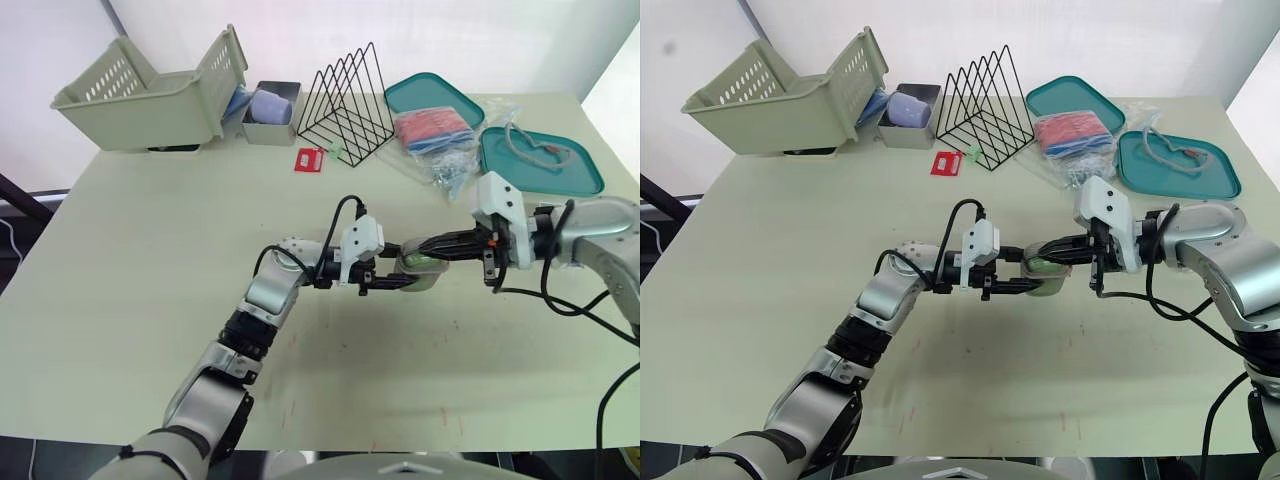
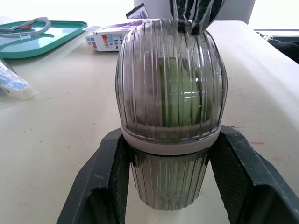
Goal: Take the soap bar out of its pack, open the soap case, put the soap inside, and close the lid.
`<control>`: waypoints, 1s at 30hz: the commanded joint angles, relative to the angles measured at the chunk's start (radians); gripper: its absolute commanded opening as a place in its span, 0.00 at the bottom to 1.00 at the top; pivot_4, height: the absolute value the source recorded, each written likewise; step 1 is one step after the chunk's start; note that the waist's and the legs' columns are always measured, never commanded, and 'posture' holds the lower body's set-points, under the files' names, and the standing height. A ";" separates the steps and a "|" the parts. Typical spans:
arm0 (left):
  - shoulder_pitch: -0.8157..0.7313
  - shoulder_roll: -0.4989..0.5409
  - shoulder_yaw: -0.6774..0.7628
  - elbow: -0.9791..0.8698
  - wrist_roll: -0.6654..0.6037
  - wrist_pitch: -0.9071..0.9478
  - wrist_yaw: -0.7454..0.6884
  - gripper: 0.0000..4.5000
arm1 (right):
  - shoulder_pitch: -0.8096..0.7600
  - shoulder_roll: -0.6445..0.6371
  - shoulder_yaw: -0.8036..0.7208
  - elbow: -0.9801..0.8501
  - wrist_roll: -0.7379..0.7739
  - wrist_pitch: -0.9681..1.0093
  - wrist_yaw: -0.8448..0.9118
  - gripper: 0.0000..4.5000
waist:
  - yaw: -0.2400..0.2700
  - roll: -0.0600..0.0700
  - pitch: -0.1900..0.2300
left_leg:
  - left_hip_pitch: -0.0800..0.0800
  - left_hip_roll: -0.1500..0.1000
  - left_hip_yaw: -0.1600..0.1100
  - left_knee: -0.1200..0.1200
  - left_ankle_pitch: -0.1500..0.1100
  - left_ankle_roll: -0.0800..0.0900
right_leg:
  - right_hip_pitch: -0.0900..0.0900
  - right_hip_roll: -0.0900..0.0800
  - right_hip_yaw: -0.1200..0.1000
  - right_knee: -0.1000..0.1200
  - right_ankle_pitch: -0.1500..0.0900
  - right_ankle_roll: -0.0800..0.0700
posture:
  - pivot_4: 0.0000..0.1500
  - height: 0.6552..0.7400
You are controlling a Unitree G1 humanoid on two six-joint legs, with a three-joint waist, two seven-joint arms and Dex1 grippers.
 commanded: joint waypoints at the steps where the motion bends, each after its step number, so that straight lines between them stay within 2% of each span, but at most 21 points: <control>1: -0.016 -0.004 0.006 -0.033 -0.013 -0.017 -0.002 0.44 | 0.011 -0.025 -0.057 0.039 -0.061 -0.073 -0.042 0.01 | 0.001 0.000 0.000 | 0.000 0.000 0.000 0.000 0.000 0.000 | 0.000 0.000 0.000 0.000 0.000 0.000 | 1.00 1.00; 6: -0.017 -0.004 0.012 -0.029 -0.021 -0.007 -0.002 0.44 | 0.038 -0.001 -0.191 0.069 0.008 -0.007 -0.120 0.01 | 0.003 0.000 0.000 | 0.000 0.000 0.000 0.000 0.000 0.000 | 0.000 0.000 0.000 0.000 0.000 0.000 | 1.00 1.00; 7: -0.016 -0.003 0.014 -0.031 -0.025 -0.001 -0.003 0.44 | 0.070 0.009 -0.224 0.065 0.012 -0.022 -0.135 0.15 | 0.004 0.000 0.000 | 0.000 0.000 0.000 0.000 0.000 0.000 | 0.000 0.000 0.000 0.000 0.000 0.000 | 1.00 1.00; 8: -0.016 -0.003 0.017 -0.034 -0.031 0.010 -0.004 0.44 | 0.123 0.010 -0.246 0.047 0.002 -0.076 -0.125 0.20 | 0.007 0.000 0.000 | 0.000 0.000 0.000 0.000 0.000 0.000 | 0.000 0.000 0.000 0.000 0.000 0.000 | 1.00 1.00; 10: -0.015 -0.001 0.023 -0.040 -0.043 0.030 -0.006 0.44 | 0.209 0.025 -0.283 0.013 -0.001 -0.157 -0.110 0.44 | 0.012 0.000 0.000 | -0.001 0.000 0.000 0.000 0.000 0.000 | 0.000 0.000 0.000 -0.001 0.000 0.000 | 1.00 1.00; 13: -0.021 0.001 0.038 -0.047 -0.074 0.076 -0.008 0.44 | 0.345 0.080 -0.346 -0.031 0.034 -0.257 -0.089 0.70 | 0.011 0.000 0.000 | 0.000 0.000 0.000 0.000 0.000 0.000 | 0.000 0.000 0.000 -0.001 0.000 0.000 | 1.00 1.00; 15: -0.027 0.004 0.051 -0.056 -0.102 0.125 -0.012 0.44 | 0.445 0.093 -0.359 -0.047 0.021 -0.333 -0.052 0.93 | 0.010 0.000 0.000 | 0.000 0.000 0.000 0.000 0.000 0.000 | 0.000 0.000 0.000 0.000 0.000 0.000 | 1.00 1.00; 16: -0.031 0.005 0.057 -0.061 -0.119 0.157 -0.013 0.44 | 0.489 0.097 -0.360 -0.051 0.015 -0.370 -0.033 0.97 | 0.009 0.000 0.000 | 0.000 0.000 0.000 0.000 0.000 0.000 | 0.000 0.000 0.000 0.000 0.000 0.000 | 1.00 1.00; 21: -0.047 0.023 0.089 -0.097 -0.227 0.379 -0.024 0.44 | 0.636 0.108 -0.332 -0.058 -0.005 -0.512 0.035 0.97 | 0.002 0.000 0.000 | 0.000 0.000 0.000 0.000 0.000 0.000 | 0.000 0.000 0.000 0.000 0.000 0.000 | 1.00 1.00; 30: -0.102 0.118 0.127 -0.159 -0.468 1.027 0.014 0.44 | 0.717 0.115 -0.332 -0.003 -0.016 -0.653 0.087 0.97 | -0.002 0.000 0.000 | 0.001 0.000 -0.001 0.000 0.000 0.000 | 0.001 0.001 0.000 0.001 0.000 0.000 | 1.00 1.00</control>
